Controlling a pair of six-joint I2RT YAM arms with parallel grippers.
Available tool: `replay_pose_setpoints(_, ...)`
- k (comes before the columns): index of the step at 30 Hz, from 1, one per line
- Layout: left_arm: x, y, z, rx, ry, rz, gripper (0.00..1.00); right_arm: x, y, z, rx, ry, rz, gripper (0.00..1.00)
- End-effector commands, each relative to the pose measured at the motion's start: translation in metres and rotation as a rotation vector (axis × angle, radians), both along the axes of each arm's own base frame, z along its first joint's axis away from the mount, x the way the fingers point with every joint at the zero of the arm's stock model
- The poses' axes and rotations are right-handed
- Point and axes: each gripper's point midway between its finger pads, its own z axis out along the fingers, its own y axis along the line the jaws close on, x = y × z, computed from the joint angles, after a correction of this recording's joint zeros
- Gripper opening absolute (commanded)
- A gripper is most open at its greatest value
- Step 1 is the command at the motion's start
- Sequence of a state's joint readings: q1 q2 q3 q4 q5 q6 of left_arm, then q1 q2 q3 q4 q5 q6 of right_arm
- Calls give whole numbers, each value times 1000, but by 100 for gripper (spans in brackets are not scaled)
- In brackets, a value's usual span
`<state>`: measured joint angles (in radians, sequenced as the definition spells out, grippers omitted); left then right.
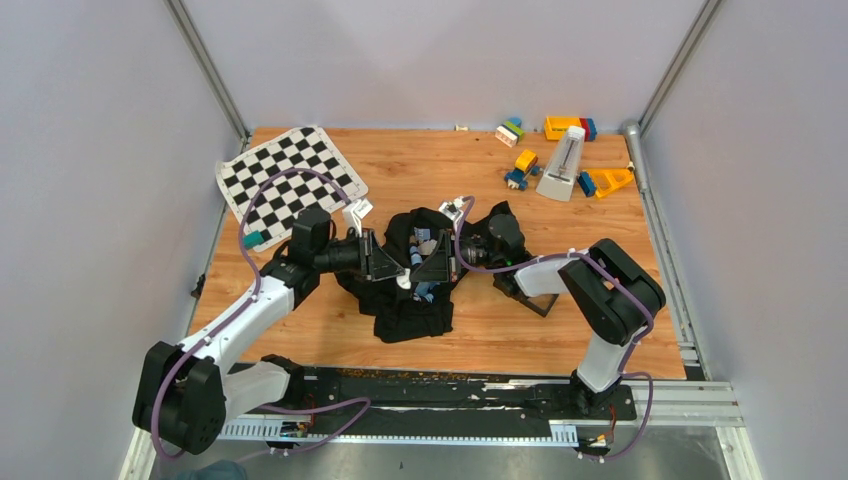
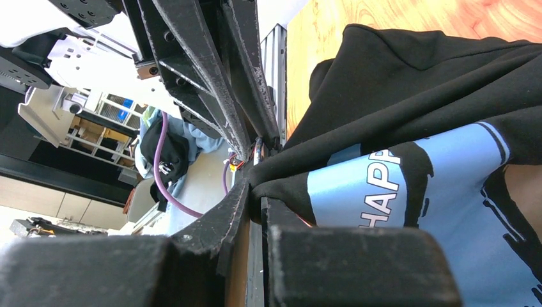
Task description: Remove the brooch from the garment
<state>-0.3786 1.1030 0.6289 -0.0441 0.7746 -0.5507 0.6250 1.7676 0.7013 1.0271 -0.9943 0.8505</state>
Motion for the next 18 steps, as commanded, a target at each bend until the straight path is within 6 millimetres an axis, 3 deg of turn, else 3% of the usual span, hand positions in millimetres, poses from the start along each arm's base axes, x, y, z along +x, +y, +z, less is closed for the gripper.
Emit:
replay_pose_setpoints(1,-11,-12,23,-46,-26,-83,25,14,7,17,43,-78,-48,0)
replay_pose_setpoints(5,-13,-14,23,-49,-22,-96,14,14,7,17,42,-76,-49,0)
replay_pose_setpoints(13,-21,-19,27,-75,-27,-134,30,14,7,16,40,-74,-55,0)
replay_pose_setpoints(16,-23,-20,28,-85,-23,-146,30,14,7,16,40,-76,-54,0)
replay_pose_setpoints(18,-24,-20,29,-88,-20,-152,22,14,7,16,40,-75,-54,0)
